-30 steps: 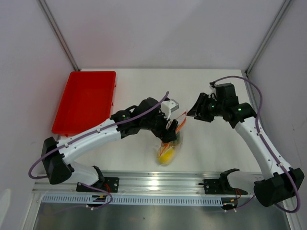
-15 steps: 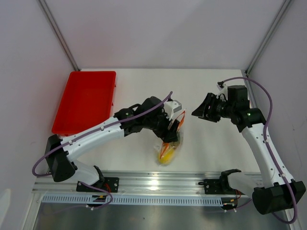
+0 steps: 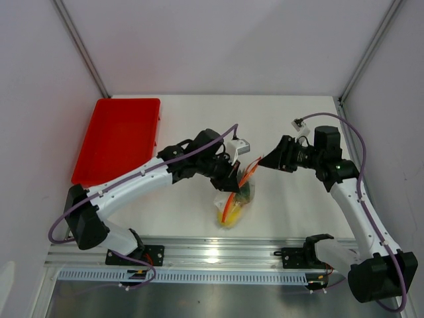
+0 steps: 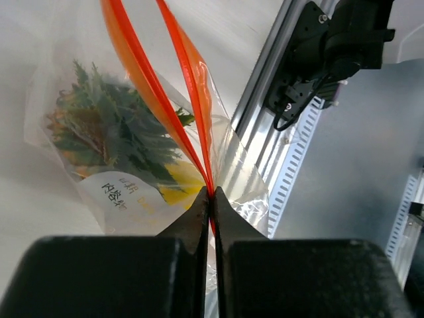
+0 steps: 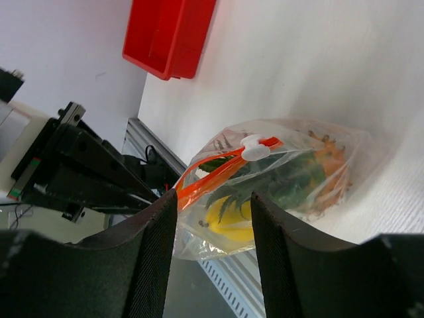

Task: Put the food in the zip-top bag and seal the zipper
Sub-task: Adjust the zipper food storage bag at the center of the board.

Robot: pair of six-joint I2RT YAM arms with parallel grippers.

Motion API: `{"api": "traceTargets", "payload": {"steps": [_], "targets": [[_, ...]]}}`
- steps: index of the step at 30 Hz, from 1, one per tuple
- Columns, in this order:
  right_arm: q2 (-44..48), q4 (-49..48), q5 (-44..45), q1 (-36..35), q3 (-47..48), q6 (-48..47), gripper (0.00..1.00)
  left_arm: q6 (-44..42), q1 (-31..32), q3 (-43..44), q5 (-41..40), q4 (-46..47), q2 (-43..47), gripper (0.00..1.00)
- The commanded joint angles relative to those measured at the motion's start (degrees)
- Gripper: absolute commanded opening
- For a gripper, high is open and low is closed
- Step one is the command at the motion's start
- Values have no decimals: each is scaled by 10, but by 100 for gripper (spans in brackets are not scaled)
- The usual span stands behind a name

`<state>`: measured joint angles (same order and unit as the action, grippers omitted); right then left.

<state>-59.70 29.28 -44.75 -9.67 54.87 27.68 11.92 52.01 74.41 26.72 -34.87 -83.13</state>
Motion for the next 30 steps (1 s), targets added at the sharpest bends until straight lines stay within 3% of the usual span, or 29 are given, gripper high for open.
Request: {"api": "traceTargets", "payload": {"steps": [1, 7, 12, 16, 17, 20, 30], "targets": [[19, -40, -36, 4, 7, -37, 50, -8, -16, -6, 44, 10, 34, 1], [21, -27, -20, 6, 14, -80, 44, -8, -66, -59, 113, 29, 87, 1], [13, -137, -59, 6, -37, -34, 34, -8, -97, -86, 187, 43, 122, 1], [22, -283, -108, 3, -96, 2, 39, -16, -106, -83, 236, 41, 128, 1], [24, -287, -106, 2, -108, -3, 44, -18, -108, -81, 244, 38, 129, 1], [19, -316, -120, 1, -117, -31, 47, -24, -113, -81, 258, 31, 130, 1], [-28, -469, -166, -43, -168, -17, 43, -26, -118, -95, 270, 30, 133, 1]]}}
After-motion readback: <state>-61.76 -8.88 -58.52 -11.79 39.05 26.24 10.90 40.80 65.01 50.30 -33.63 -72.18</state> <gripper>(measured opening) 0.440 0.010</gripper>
